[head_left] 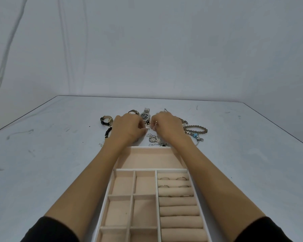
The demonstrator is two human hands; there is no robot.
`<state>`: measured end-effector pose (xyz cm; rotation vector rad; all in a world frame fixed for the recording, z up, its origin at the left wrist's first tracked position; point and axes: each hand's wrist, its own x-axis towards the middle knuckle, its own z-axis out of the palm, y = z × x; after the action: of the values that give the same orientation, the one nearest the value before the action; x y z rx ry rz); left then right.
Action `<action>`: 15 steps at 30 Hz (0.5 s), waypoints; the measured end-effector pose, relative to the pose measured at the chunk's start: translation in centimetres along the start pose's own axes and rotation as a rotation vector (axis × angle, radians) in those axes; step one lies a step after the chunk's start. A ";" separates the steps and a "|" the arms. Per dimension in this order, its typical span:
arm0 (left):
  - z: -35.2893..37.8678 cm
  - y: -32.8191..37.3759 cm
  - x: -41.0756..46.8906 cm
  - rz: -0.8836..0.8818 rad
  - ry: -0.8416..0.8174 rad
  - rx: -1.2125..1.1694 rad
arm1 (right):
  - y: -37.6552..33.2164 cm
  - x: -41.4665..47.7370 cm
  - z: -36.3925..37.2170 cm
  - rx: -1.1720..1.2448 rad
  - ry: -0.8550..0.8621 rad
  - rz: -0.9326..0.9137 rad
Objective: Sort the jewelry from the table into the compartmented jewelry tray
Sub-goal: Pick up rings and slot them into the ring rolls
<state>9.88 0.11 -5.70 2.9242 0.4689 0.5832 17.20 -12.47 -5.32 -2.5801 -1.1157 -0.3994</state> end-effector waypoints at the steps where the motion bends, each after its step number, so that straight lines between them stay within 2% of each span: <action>1: 0.0 -0.1 0.0 -0.017 -0.010 -0.021 | 0.1 0.0 0.0 0.019 -0.003 0.006; 6: 0.2 -0.7 -0.1 -0.001 -0.055 -0.058 | 0.6 0.1 -0.4 0.239 -0.018 0.120; 10: 0.1 -0.7 -0.1 0.004 -0.069 -0.042 | 0.9 0.2 -0.6 0.402 0.003 0.144; 15: 0.2 -0.8 -0.3 -0.018 -0.051 -0.122 | 1.1 0.3 -0.3 0.480 -0.007 0.163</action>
<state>9.50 0.80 -6.16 2.8092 0.4373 0.5143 18.18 -13.16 -5.09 -2.2223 -0.8650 -0.0692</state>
